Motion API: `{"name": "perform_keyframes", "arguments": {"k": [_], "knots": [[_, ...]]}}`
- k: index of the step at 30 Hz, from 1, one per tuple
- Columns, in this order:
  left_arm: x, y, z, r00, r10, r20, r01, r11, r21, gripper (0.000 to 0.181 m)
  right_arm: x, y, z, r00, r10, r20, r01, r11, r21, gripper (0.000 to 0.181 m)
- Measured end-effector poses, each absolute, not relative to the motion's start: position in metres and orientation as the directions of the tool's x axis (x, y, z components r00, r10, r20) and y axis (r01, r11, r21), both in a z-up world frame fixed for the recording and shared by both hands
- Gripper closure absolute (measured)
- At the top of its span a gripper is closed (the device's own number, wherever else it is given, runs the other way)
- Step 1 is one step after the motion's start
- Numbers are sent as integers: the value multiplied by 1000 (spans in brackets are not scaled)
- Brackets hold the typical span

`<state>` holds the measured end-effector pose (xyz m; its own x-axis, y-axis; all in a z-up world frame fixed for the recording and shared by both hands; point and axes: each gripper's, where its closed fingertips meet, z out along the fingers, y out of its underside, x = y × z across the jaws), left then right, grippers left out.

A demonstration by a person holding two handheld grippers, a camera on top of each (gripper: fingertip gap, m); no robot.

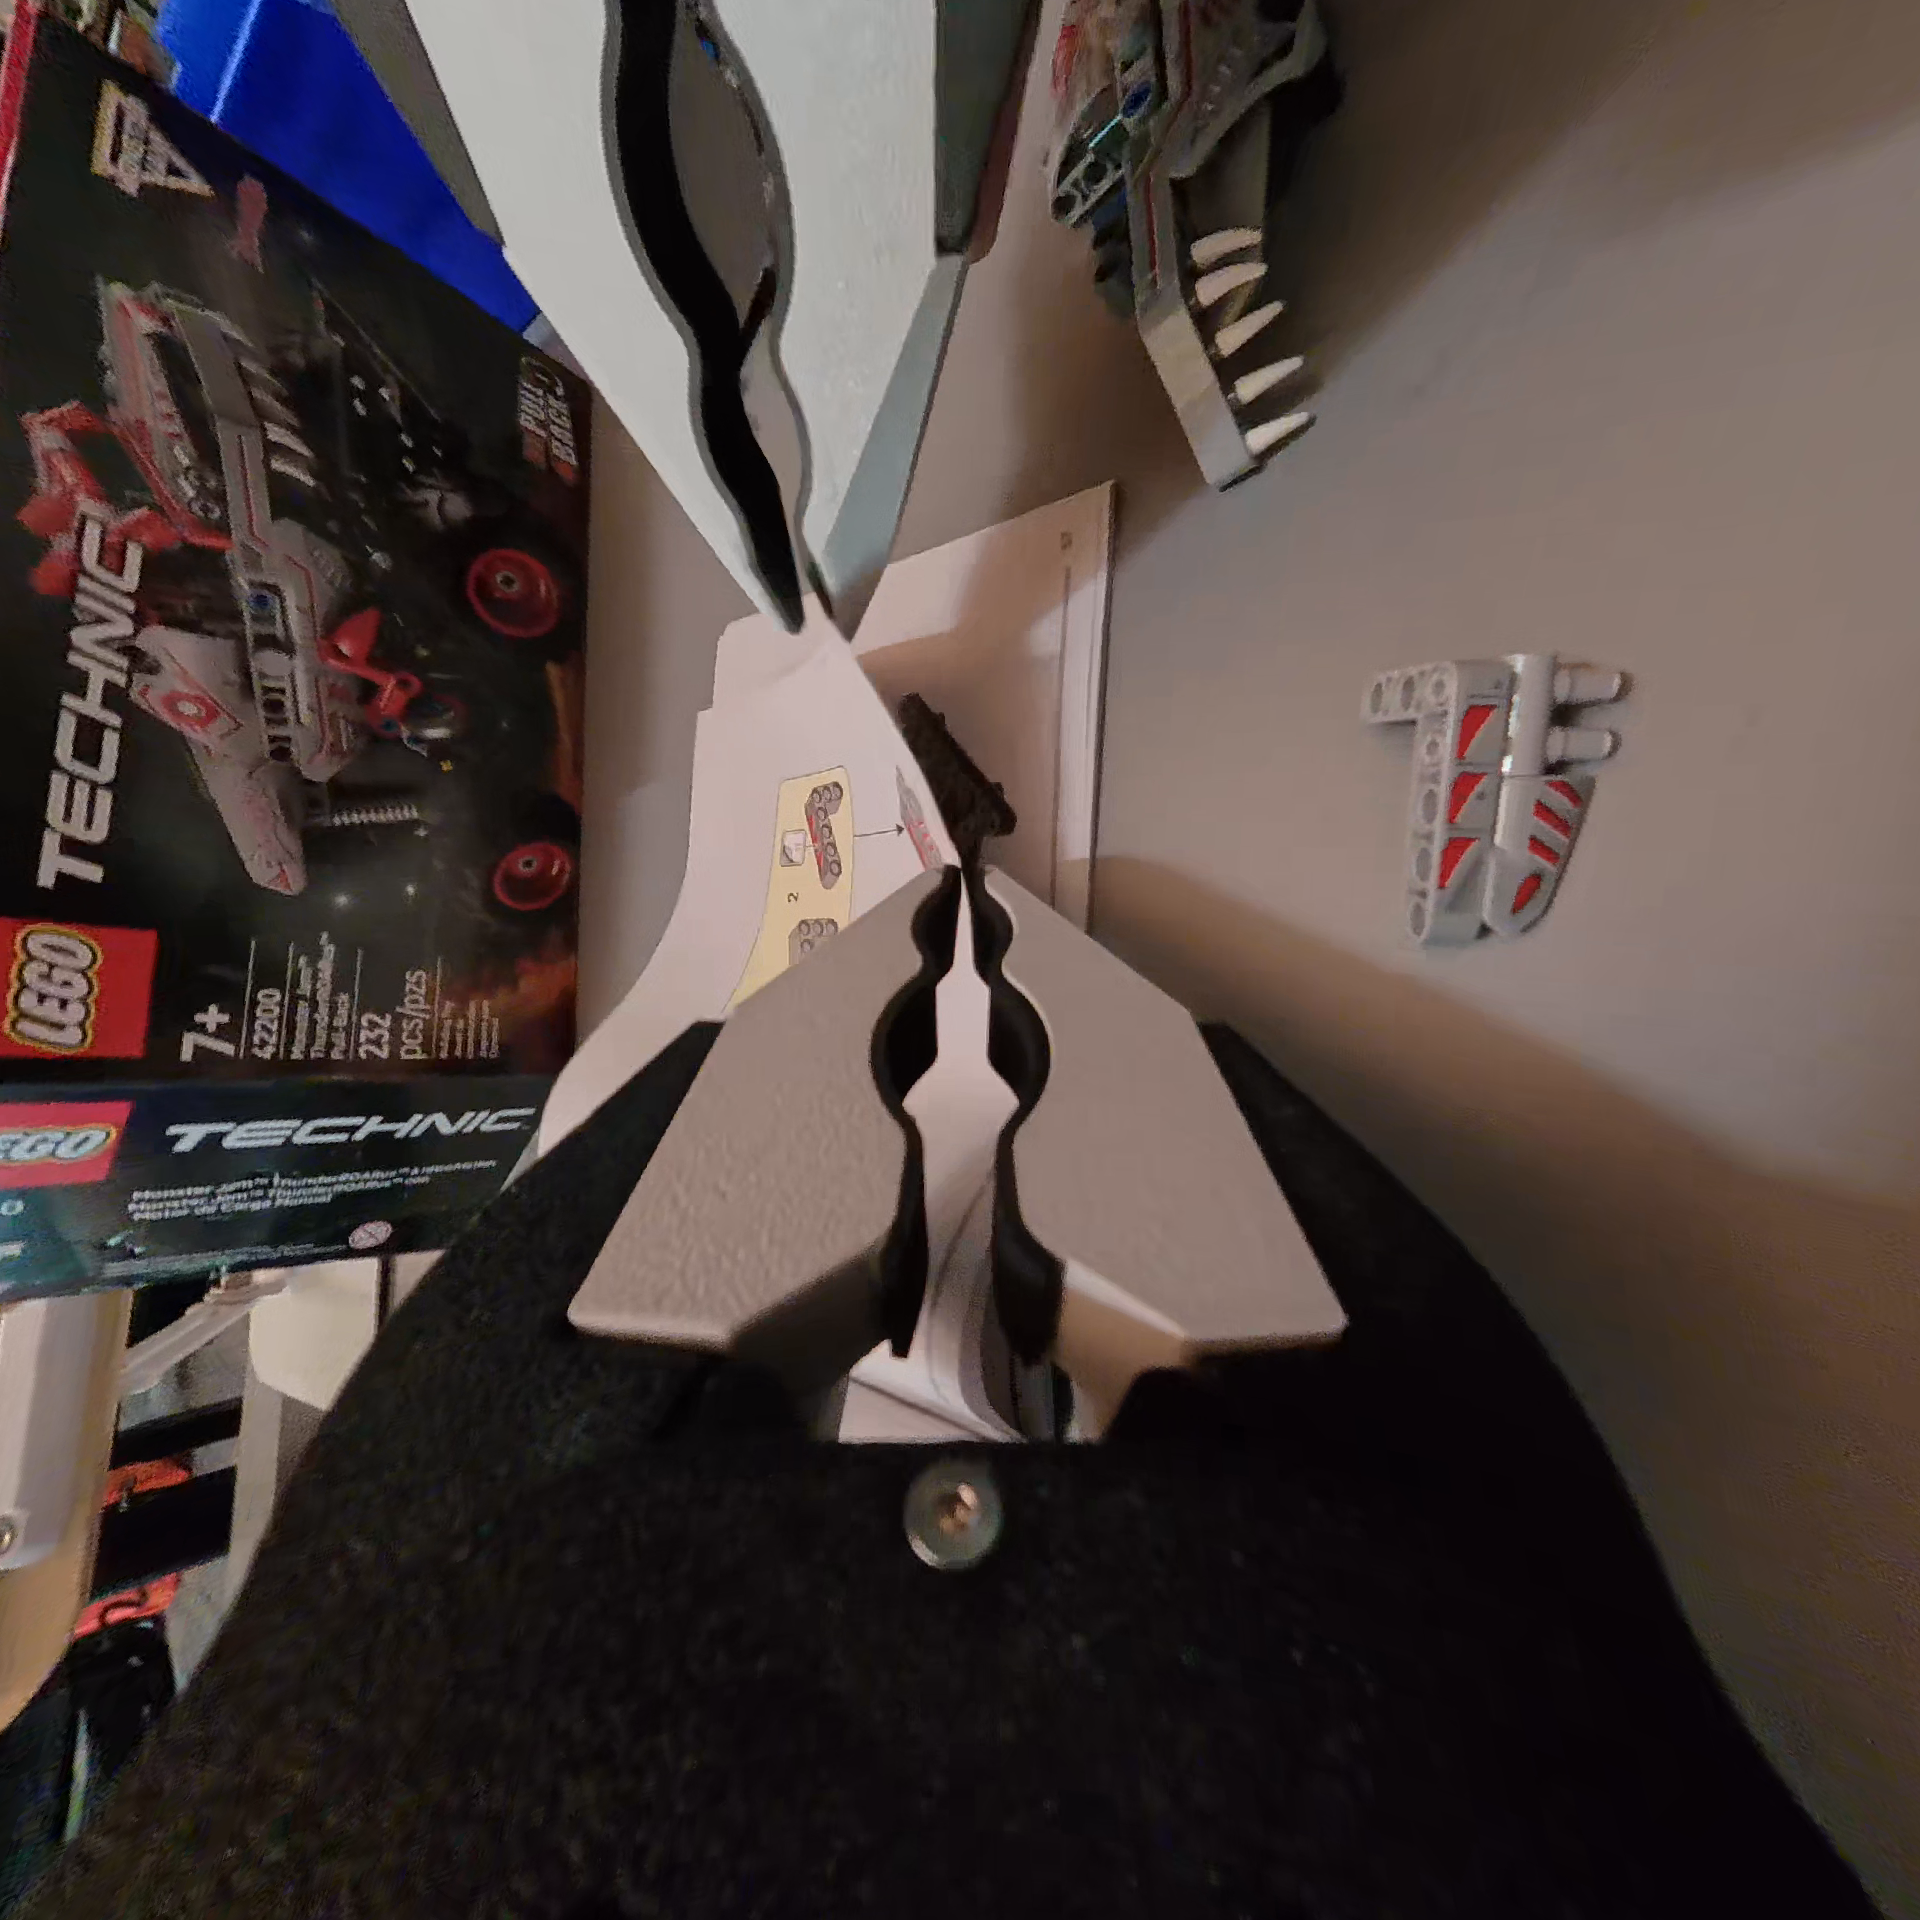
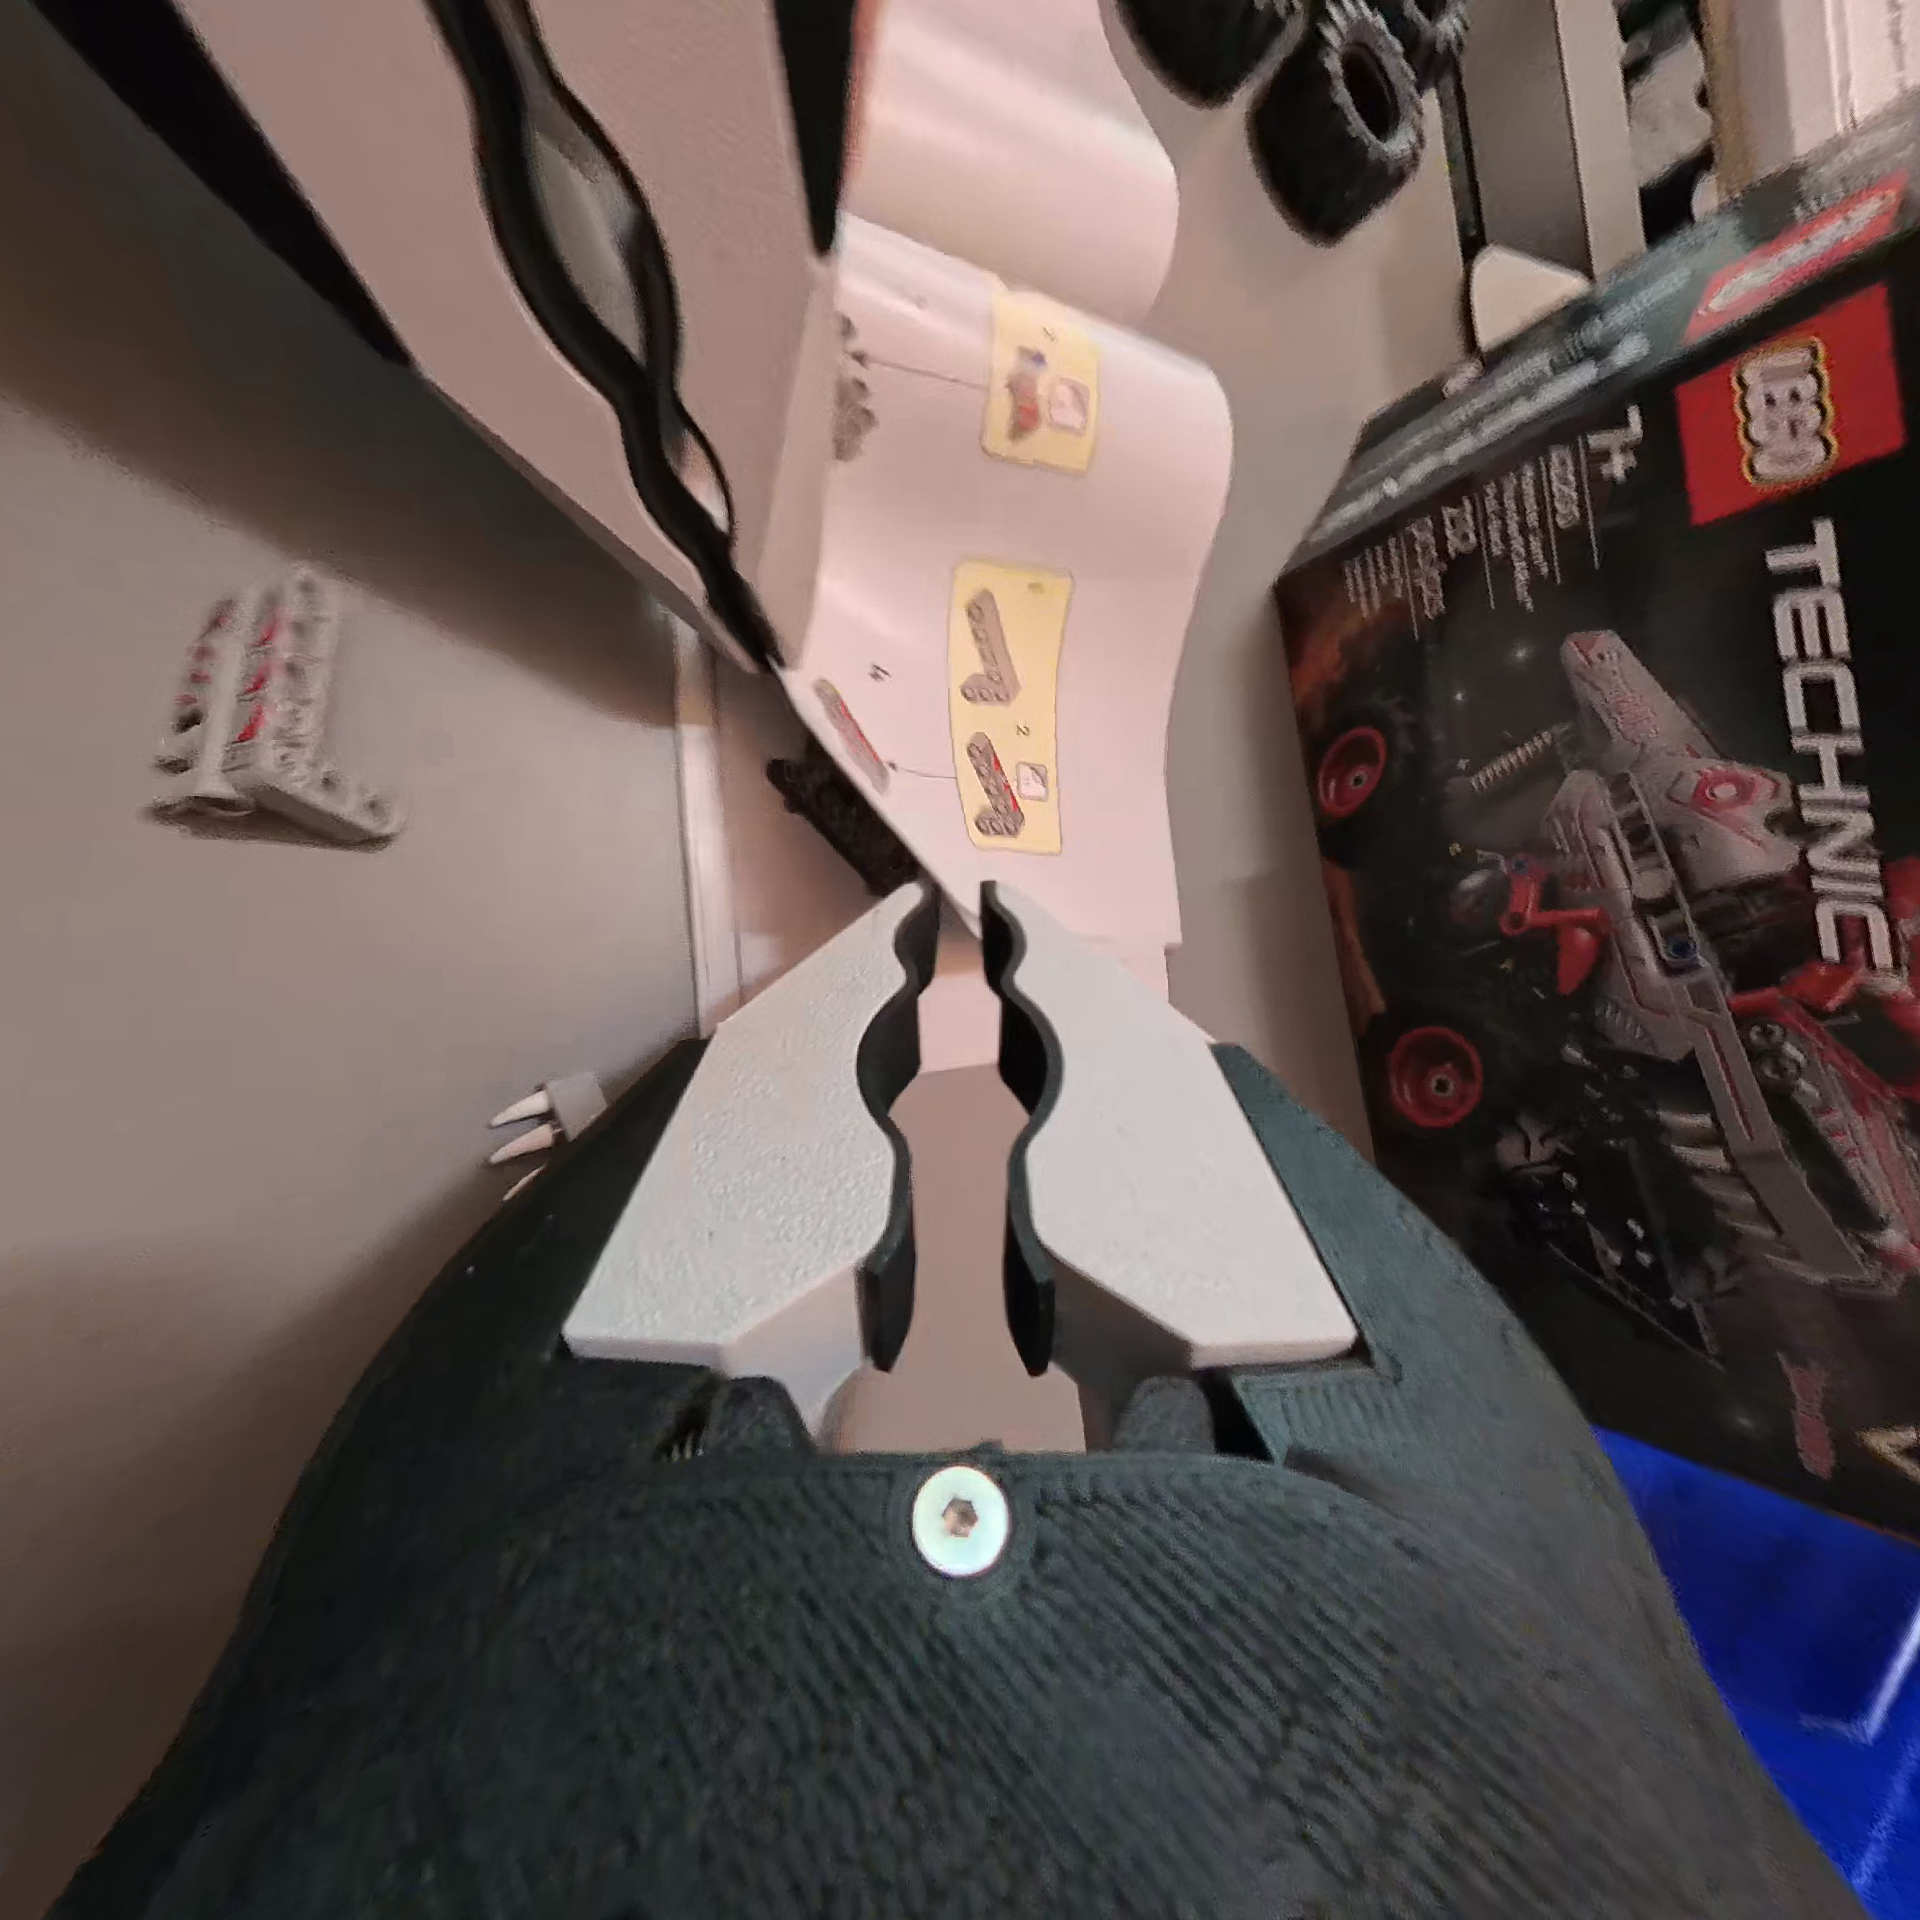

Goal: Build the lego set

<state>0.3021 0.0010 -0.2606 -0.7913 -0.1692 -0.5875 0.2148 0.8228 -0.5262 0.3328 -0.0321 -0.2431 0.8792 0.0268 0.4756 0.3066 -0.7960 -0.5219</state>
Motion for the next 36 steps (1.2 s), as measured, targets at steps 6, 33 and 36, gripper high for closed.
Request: {"name": "perform_keyframes", "arguments": {"k": [6, 33, 36], "knots": [[314, 20, -251, -765, -259, -590, 145, 823, -549, 181, 343, -38, -246, 912, -195, 362, 52, -818, -572, 147], [311, 21, -215, -468, -205, -860, 331, 862, -385, 181, 355, -1, -191, 539, -293, -789, -819, 36, -573, 181], [312, 23, -212, -461, -224, -859, 326, 857, -399, 181, 358, -2, -190, 538, -294, -790, -817, 49, -575, 181]]}}
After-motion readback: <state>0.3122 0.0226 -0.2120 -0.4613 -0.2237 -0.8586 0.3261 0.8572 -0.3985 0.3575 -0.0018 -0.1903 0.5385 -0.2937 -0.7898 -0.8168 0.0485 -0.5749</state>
